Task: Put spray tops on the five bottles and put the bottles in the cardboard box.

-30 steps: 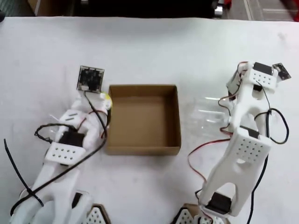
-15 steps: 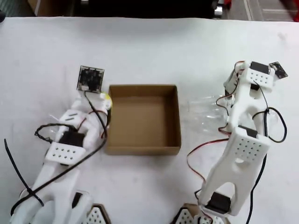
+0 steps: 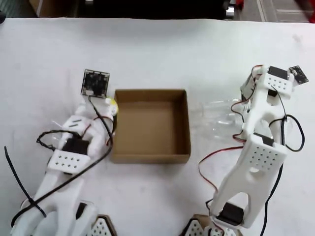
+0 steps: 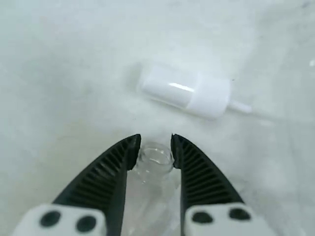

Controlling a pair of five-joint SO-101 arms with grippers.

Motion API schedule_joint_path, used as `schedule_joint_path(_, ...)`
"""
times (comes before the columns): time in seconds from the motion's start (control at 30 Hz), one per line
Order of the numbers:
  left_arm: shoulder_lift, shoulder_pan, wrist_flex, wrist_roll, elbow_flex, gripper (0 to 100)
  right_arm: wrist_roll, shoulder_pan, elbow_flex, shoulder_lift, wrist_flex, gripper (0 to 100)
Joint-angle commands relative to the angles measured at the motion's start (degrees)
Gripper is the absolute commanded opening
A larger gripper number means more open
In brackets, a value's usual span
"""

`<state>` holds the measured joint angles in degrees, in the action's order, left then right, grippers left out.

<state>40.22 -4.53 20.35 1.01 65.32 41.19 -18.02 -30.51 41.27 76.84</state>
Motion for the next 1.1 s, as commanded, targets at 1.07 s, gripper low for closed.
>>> schedule_joint_path(1.07,46.11,-18.77,24.62,-2.02,3.43,23,-47.56,32.31,1.14,-65.45,5.23,1.5)
